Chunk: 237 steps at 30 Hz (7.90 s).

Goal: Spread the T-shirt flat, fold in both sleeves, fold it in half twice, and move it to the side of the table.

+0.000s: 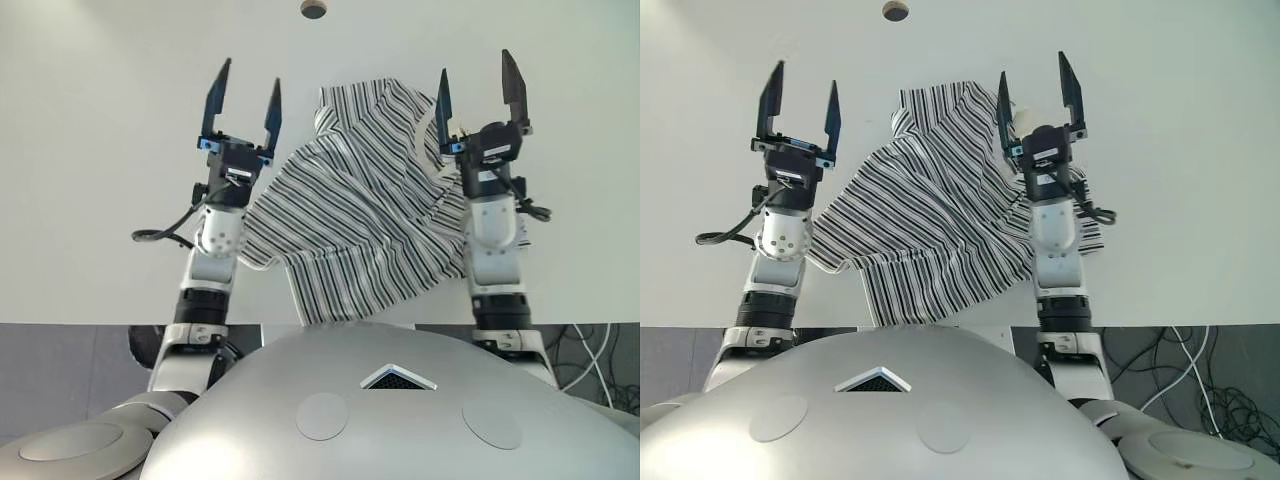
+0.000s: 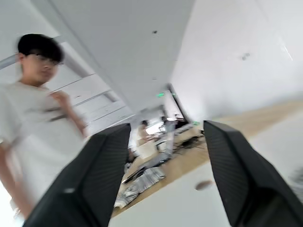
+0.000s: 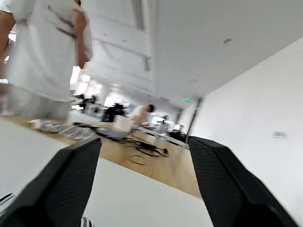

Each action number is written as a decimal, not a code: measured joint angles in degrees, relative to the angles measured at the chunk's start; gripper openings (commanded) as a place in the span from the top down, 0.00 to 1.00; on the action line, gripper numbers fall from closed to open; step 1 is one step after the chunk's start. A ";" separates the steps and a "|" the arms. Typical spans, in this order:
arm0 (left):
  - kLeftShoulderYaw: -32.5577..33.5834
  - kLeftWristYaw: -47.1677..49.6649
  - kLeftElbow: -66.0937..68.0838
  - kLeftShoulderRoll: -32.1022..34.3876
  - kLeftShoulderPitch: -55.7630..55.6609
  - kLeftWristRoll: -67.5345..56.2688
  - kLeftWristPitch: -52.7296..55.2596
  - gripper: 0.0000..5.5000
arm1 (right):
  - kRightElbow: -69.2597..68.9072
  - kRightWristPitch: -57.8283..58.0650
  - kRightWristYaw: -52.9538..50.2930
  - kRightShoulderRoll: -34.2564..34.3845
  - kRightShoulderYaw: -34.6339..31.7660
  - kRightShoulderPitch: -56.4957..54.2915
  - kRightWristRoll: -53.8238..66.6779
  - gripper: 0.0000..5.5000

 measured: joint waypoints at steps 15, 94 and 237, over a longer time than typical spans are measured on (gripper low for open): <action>-9.47 -8.42 7.25 21.47 -0.57 19.03 -3.86 0.48 | -5.21 7.38 28.26 -29.33 -5.86 15.38 8.40 0.38; -8.44 -31.25 -29.54 13.73 -3.34 -44.59 39.29 0.48 | -15.32 14.07 35.37 -47.83 8.81 16.35 -0.05 0.38; 9.34 -21.54 5.49 8.18 -20.94 -47.86 92.86 1.00 | -13.36 50.31 26.05 -26.49 -23.91 -0.13 32.71 0.37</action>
